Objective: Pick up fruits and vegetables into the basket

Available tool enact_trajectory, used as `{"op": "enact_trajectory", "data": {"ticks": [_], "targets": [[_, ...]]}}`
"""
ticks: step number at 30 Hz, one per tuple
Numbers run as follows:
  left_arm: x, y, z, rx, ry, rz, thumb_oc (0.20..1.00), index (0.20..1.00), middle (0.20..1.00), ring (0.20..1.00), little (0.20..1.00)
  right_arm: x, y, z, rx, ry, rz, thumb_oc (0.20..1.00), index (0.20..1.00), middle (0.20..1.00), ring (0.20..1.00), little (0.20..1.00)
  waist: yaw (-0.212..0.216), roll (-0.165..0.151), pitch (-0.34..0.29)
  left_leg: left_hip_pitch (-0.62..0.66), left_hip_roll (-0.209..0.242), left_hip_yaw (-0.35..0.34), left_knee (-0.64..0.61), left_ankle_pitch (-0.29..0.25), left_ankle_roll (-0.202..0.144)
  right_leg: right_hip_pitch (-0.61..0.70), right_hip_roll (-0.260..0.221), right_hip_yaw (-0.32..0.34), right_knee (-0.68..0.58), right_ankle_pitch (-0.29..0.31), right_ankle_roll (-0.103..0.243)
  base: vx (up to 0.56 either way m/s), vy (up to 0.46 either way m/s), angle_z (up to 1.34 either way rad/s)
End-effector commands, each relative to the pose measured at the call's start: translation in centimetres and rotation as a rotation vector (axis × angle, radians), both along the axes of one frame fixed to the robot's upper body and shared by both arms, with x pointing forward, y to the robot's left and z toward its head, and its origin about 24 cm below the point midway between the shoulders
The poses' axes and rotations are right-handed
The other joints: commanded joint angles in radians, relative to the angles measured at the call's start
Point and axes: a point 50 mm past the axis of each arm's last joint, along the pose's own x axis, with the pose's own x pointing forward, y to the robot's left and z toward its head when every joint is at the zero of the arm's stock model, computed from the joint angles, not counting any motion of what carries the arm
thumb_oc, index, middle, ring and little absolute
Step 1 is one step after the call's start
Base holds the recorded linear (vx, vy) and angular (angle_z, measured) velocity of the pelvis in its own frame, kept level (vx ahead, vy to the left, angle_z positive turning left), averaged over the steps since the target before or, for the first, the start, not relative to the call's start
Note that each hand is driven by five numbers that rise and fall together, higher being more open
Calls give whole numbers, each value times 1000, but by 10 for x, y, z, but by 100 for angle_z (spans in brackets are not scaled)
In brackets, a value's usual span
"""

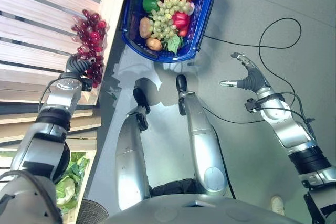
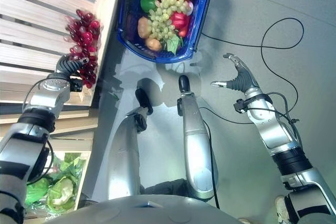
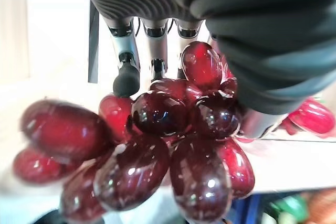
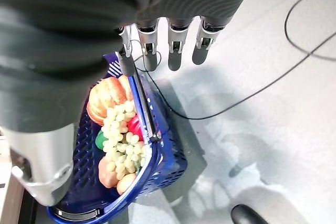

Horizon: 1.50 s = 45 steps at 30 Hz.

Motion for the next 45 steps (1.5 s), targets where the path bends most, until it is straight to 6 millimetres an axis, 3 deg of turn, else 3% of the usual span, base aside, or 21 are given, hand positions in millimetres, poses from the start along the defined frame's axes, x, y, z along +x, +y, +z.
{"op": "enact_trajectory", "data": {"ticks": [1, 6, 13, 16, 17, 23, 30, 38, 45], "targets": [[-8, -6, -6, -129, -75, -47, 200, 200, 200, 200, 200, -14, -6, 13, -55, -48, 18, 1000, 1000, 1000, 1000, 1000, 3, 55, -13, 122, -16, 104, 3, -107, 35, 101, 71, -6, -48, -49, 34, 17, 69, 5], [-18, -14, -8, -291, -110, -140, 200, 200, 200, 200, 200, -19, -11, 7, -139, -39, 1, 1000, 1000, 1000, 1000, 1000, 15, 66, -13, 195, -25, 100, -15, -110, 37, 178, 58, -15, -69, -57, 34, 12, 45, 1], [-34, -57, -8, -664, -164, -358, 200, 200, 200, 200, 200, -17, -6, -2, -244, -6, 23, 1000, 1000, 1000, 1000, 1000, 46, 83, -13, 288, -48, 79, -50, -108, 42, 285, 37, -34, -111, -58, 35, 9, 21, 4], [-38, -73, 1, -755, -211, -435, 200, 200, 200, 200, 200, -15, -2, -4, -275, -2, 40, 1000, 1000, 1000, 1000, 1000, 58, 88, -13, 315, -56, 73, -67, -103, 45, 321, 30, -41, -132, -53, 35, -25, 6, 6], [-40, -78, 6, -785, -235, -469, 200, 200, 200, 200, 200, -14, 0, -4, -282, -9, 48, 1000, 1000, 1000, 1000, 1000, 63, 90, -13, 306, -58, 79, -80, -74, 52, 316, 28, -48, -150, -23, 29, -89, -16, 13], [-50, -99, 12, -893, -259, -554, 200, 200, 200, 200, 200, -12, 12, -4, -348, -42, 87, 1000, 1000, 1000, 1000, 1000, 86, 92, -13, 335, -73, 63, -89, -77, 60, 359, 20, -61, -169, -21, 29, -16, -16, 8], [-64, -135, 18, -1035, -211, -742, 200, 200, 200, 200, 200, 3, 44, 9, -377, -167, 185, 1000, 1000, 1000, 1000, 1000, 129, 98, -13, 363, -87, 38, -101, -75, 70, 409, 5, -82, -195, -9, 33, -12, -32, 6], [-71, -173, 19, -1054, -96, -911, 200, 200, 200, 200, 200, 19, 84, 32, -359, -314, 244, 1000, 1000, 1000, 1000, 1000, 163, 104, -13, 391, -104, 12, -110, -76, 77, 454, -8, -103, -215, 1, 34, -11, -41, 8], [-77, -195, 18, -1113, -24, -1034, 200, 200, 200, 200, 200, 28, 110, 31, -317, -295, 279, 1000, 1000, 1000, 1000, 1000, 183, 112, -13, 415, -110, 0, -120, -70, 75, 490, -18, -115, -240, 14, 29, -3, -22, 9]]}}
